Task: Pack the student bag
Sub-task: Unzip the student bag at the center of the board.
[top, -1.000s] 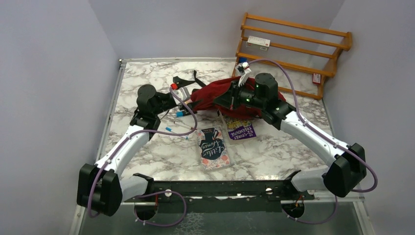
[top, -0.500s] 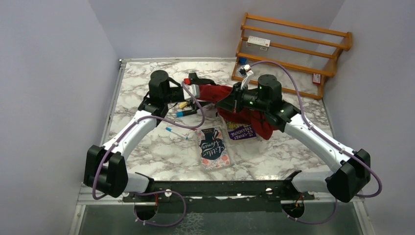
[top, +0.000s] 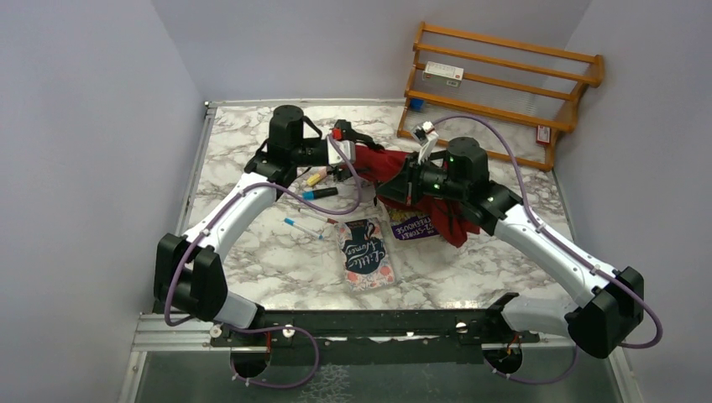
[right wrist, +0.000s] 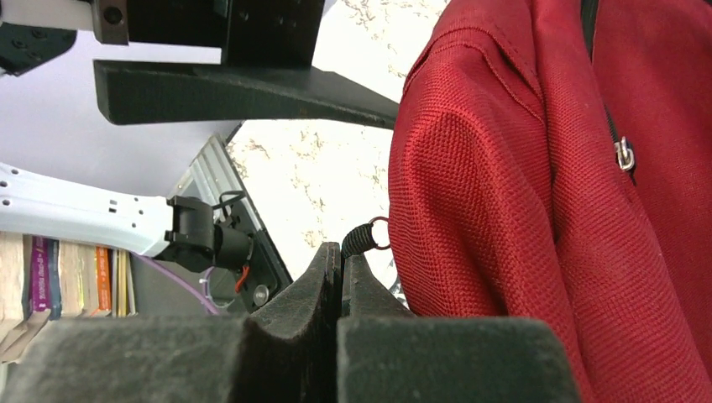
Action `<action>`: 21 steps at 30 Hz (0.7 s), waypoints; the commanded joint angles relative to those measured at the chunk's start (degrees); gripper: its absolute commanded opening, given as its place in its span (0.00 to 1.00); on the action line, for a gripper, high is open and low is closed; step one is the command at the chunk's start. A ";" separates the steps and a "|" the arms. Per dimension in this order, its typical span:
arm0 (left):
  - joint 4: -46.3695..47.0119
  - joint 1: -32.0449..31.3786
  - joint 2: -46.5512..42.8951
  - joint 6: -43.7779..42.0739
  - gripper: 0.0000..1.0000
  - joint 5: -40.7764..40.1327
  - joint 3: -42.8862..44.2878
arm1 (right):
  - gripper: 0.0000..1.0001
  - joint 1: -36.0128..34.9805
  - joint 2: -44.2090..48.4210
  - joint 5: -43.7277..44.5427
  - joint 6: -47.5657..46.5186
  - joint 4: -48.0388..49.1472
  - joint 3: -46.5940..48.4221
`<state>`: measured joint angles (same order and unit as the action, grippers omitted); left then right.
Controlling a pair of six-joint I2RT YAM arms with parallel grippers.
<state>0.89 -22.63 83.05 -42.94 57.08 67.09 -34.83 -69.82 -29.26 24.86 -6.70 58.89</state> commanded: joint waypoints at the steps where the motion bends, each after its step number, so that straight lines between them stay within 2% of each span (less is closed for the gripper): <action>1: -3.76 -1.02 1.45 -4.57 0.72 -0.12 4.19 | 0.01 -0.15 3.06 -2.30 0.50 -0.91 -1.63; 7: -13.95 -5.37 4.03 -11.11 0.72 -2.76 6.62 | 0.01 -0.15 4.29 -1.71 0.89 -1.60 -2.53; 10: -17.09 -6.38 5.34 -13.01 0.68 -4.74 7.55 | 0.01 -0.15 4.39 -1.68 0.89 -1.95 -2.29; 14: -18.52 -6.55 5.63 -13.73 0.57 -6.15 8.08 | 0.01 -0.15 4.92 -1.28 0.80 -3.02 -2.25; 17: -18.72 -6.55 4.85 -13.92 0.41 -7.11 7.66 | 0.01 -0.15 6.13 0.88 1.49 -3.90 -3.10; 21: -18.73 -6.55 3.70 -13.66 0.24 -8.11 6.64 | 0.01 -0.15 9.34 9.14 5.42 -6.30 -4.95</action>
<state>-16.60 -29.39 88.29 -54.76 52.69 73.54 -34.79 -65.04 -26.46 26.35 -11.29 54.92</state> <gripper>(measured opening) 0.343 0.025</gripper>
